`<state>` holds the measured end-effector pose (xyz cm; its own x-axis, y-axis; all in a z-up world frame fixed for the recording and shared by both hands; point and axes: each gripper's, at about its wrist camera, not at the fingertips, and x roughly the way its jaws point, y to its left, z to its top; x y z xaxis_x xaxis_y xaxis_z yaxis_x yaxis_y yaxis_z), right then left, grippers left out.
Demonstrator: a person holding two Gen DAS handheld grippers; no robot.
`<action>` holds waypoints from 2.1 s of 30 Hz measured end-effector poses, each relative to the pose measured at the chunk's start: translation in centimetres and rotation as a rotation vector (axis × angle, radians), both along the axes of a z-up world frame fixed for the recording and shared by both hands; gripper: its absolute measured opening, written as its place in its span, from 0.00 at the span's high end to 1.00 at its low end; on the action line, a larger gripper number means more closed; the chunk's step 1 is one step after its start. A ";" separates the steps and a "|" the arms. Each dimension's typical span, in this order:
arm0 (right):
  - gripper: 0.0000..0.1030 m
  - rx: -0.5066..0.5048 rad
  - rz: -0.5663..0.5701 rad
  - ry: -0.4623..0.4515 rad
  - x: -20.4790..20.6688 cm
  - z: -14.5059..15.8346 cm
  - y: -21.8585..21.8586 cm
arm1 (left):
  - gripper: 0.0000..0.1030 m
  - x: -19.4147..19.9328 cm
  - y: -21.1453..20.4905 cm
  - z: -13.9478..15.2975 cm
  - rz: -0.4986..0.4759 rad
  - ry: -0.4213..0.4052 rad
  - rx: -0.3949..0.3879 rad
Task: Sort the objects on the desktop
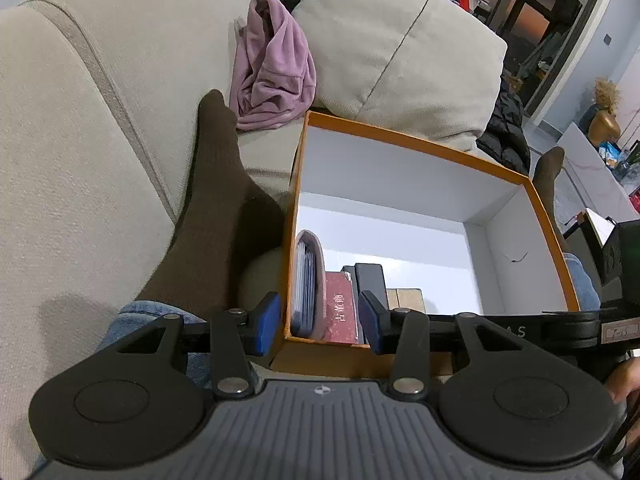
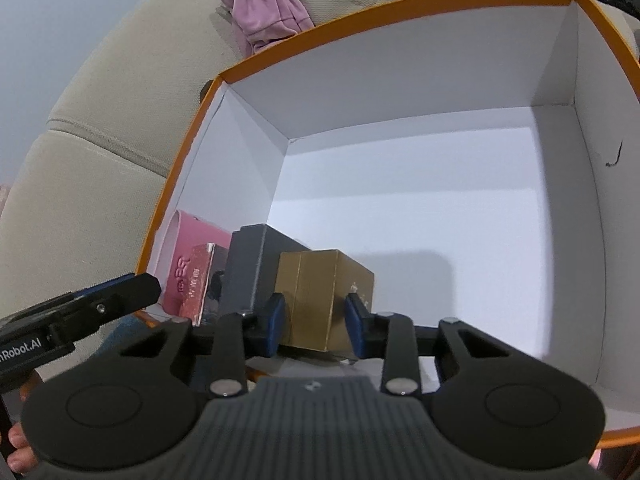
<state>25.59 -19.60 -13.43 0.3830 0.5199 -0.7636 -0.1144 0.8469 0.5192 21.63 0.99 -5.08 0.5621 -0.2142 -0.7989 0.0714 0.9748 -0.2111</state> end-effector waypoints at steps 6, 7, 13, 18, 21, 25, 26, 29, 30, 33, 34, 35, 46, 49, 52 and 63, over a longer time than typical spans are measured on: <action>0.64 -0.029 -0.022 -0.069 -1.1 1.4 -0.4 | 0.52 -1.7 0.0 1.8 0.010 -0.040 0.017; 0.63 -0.045 -0.026 -0.096 -1.5 2.0 -0.5 | 0.52 -2.2 -0.1 2.2 0.009 -0.048 0.021; 0.63 -0.093 -0.037 -0.240 -4.9 4.9 -1.2 | 0.52 -5.4 -0.6 3.9 -0.021 -0.073 0.017; 0.48 -0.129 -0.036 -0.422 -9.5 7.2 -2.0 | 0.50 -8.5 -1.7 3.7 -0.097 -0.051 0.011; 0.37 -0.159 -0.024 -0.498 -12.6 7.6 -2.3 | 0.48 -10.0 -2.4 2.4 -0.133 -0.012 0.023; 0.37 -0.172 0.020 -0.491 -15.7 6.6 -2.8 | 0.46 -11.6 -3.4 0.0 -0.167 0.056 0.028; 0.37 -0.180 0.025 -0.479 -16.2 6.2 -3.0 | 0.46 -11.9 -3.5 -0.6 -0.169 0.072 0.028; 0.37 -0.203 0.041 -0.438 -17.4 4.9 -3.9 | 0.46 -12.7 -4.2 -2.0 -0.186 0.108 0.012; 0.37 -0.217 0.038 -0.417 -17.7 4.3 -4.3 | 0.46 -13.0 -4.3 -2.3 -0.189 0.110 0.004; 0.40 -0.244 0.031 -0.351 -18.3 2.8 -5.1 | 0.46 -13.0 -5.1 -3.2 -0.193 0.107 -0.010; 0.40 -0.246 0.032 -0.333 -18.4 2.5 -5.3 | 0.46 -12.6 -5.3 -3.5 -0.192 0.108 -0.019; 0.40 -0.248 0.032 -0.312 -18.6 2.0 -5.5 | 0.46 -12.1 -5.4 -3.8 -0.187 0.117 -0.027; 0.47 -0.270 0.110 -0.271 -17.7 -0.4 -3.8 | 0.46 -9.4 -7.9 -7.1 -0.166 0.199 -0.020; 0.47 -0.297 0.140 -0.277 -17.3 -0.9 -3.0 | 0.46 -8.7 -8.1 -7.8 -0.158 0.221 -0.022; 0.49 -0.294 0.132 -0.282 -17.1 -0.6 -3.6 | 0.46 -8.0 -8.3 -8.2 -0.156 0.229 -0.034; 0.51 -0.280 -0.029 -0.274 -15.6 1.2 -7.7 | 0.49 -6.7 -11.1 -10.4 -0.173 0.250 -0.002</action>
